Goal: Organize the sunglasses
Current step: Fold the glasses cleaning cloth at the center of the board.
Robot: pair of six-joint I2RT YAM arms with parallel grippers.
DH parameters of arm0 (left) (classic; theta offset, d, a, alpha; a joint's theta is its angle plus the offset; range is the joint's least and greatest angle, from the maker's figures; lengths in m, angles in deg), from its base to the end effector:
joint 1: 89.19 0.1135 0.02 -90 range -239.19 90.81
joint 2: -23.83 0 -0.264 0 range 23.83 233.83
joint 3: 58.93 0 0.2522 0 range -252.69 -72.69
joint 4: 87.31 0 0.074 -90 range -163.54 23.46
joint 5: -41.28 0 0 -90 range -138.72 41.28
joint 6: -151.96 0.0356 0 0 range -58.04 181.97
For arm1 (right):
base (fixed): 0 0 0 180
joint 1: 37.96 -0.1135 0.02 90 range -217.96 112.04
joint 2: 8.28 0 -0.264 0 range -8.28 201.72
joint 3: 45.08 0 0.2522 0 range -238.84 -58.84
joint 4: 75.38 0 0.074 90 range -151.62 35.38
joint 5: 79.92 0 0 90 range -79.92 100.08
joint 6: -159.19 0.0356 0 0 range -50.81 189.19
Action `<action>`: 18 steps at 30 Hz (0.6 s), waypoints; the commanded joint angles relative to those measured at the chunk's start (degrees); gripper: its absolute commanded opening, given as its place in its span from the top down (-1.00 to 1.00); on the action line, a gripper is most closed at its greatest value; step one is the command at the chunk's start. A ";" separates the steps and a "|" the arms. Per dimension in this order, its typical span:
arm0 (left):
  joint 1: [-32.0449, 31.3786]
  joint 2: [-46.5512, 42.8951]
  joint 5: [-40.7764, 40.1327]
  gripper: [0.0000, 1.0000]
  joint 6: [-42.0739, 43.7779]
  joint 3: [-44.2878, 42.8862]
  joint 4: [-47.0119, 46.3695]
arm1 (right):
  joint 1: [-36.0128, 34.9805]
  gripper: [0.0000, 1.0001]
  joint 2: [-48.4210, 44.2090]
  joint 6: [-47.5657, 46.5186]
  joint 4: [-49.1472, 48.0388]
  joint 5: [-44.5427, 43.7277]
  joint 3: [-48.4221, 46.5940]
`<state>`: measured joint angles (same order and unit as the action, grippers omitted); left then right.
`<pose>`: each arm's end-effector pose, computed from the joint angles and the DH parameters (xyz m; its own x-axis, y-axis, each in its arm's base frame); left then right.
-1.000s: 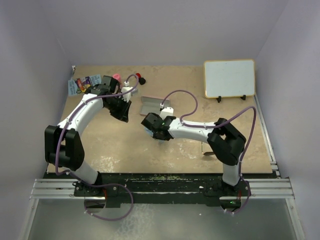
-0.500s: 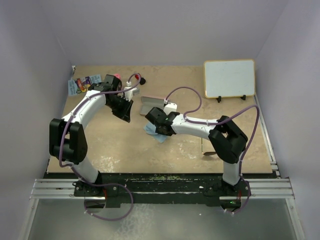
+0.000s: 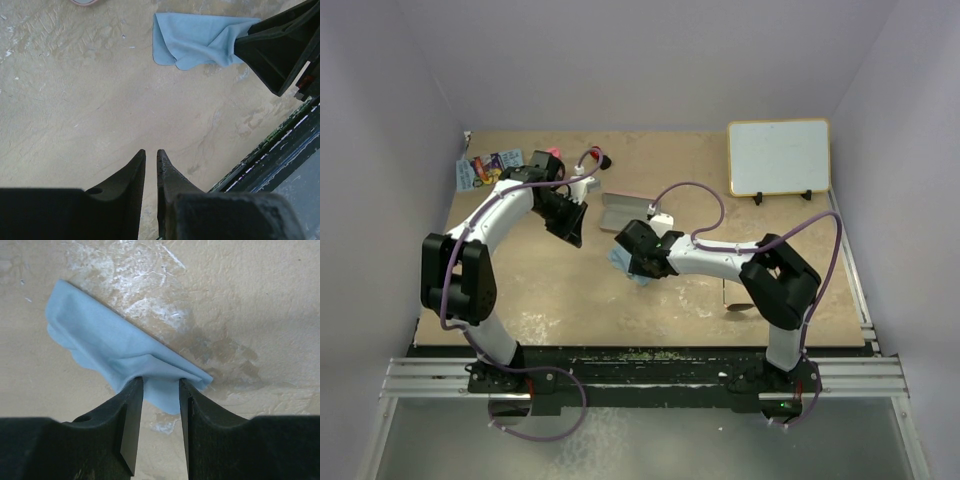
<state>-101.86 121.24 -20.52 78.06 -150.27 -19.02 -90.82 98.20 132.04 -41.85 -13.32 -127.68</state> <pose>0.3214 -0.0895 0.2472 -0.8146 0.4336 -0.3852 0.5657 0.7407 -0.3624 0.2425 0.2967 0.1747 -0.7682 0.3383 -0.5435 0.1777 0.9283 0.3266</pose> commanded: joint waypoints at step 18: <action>-0.25 0.28 3.53 0.63 0.54 -1.61 -0.65 | 0.21 0.56 3.03 2.46 -4.49 -1.18 -1.52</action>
<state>-101.90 121.54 -18.90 78.04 -150.27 -19.02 -90.82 100.21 133.18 -46.55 -12.88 -127.66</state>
